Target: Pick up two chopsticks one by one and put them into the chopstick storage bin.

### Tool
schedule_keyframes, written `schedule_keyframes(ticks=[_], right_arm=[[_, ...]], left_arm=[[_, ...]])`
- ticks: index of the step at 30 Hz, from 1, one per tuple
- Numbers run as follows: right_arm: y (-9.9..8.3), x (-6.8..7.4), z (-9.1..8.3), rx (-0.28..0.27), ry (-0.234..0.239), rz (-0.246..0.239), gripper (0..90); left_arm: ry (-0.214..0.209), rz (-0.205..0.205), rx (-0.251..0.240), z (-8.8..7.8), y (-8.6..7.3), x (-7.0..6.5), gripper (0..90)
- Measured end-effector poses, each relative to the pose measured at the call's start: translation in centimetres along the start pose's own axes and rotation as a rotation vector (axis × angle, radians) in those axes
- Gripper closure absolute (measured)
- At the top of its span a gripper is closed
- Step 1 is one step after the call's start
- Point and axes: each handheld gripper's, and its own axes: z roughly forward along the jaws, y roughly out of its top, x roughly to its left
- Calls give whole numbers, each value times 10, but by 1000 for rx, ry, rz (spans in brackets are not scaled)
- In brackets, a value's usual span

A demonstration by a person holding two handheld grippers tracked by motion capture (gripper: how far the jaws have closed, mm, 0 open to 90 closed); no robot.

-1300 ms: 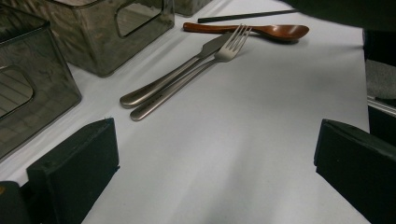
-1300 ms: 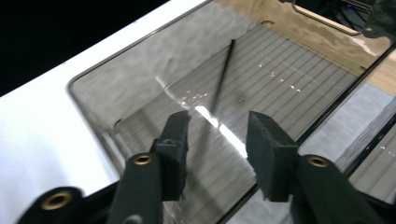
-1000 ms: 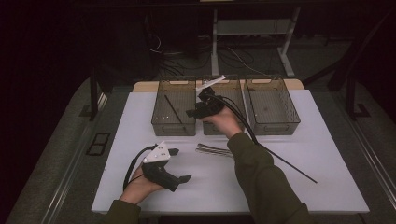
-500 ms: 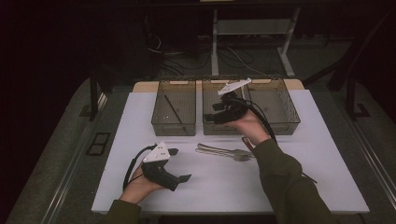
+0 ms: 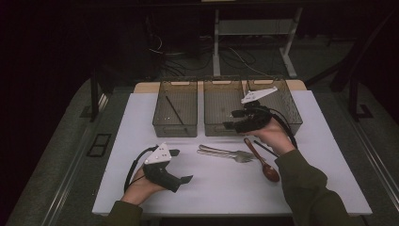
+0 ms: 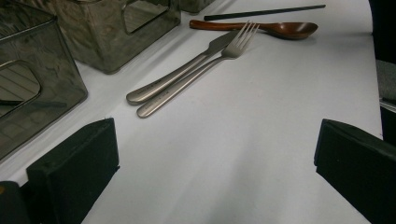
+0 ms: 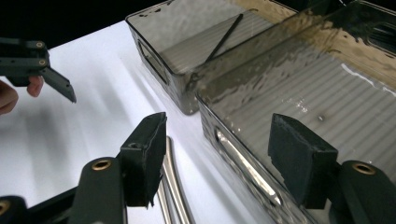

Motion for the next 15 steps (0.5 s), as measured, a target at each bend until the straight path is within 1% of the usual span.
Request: schedule_keyframes(ticks=[1, 6, 15], right_arm=[[-3, -1, -3, 0, -3, 7, 371], [-17, -6, -14, 5, -12, 22, 342], [-45, -11, -35, -17, -35, 50, 351]], left_arm=[[0, 8, 5, 0, 0, 1, 0], [4, 5, 6, -1, -1, 3, 0], [4, 9, 12, -2, -2, 3, 0]])
